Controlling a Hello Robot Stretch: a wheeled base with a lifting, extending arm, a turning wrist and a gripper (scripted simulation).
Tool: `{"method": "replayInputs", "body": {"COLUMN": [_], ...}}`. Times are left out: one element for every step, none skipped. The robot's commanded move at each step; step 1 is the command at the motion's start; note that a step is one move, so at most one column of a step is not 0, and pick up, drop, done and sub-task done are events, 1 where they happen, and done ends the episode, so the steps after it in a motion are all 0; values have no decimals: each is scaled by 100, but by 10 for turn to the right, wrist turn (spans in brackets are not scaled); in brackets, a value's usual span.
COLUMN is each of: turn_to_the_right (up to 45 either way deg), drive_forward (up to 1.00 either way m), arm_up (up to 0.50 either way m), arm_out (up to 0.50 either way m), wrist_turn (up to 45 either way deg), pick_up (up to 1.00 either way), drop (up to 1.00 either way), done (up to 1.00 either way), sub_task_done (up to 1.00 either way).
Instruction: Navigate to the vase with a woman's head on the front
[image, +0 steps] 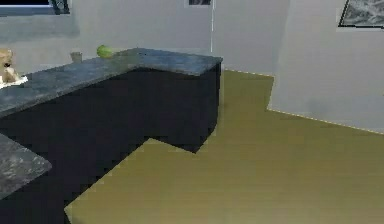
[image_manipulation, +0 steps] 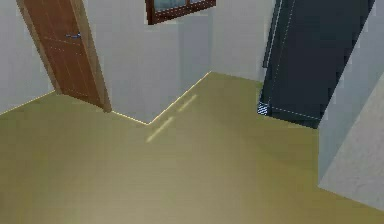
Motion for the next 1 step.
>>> {"method": "replayInputs", "body": {"turn_to_the_right": [0], "drive_forward": [55], "arm_up": [0], "arm_out": [0], "wrist_turn": [0], "pick_up": [0], "drop": [0], "done": [0], "sub_task_done": [0]}}
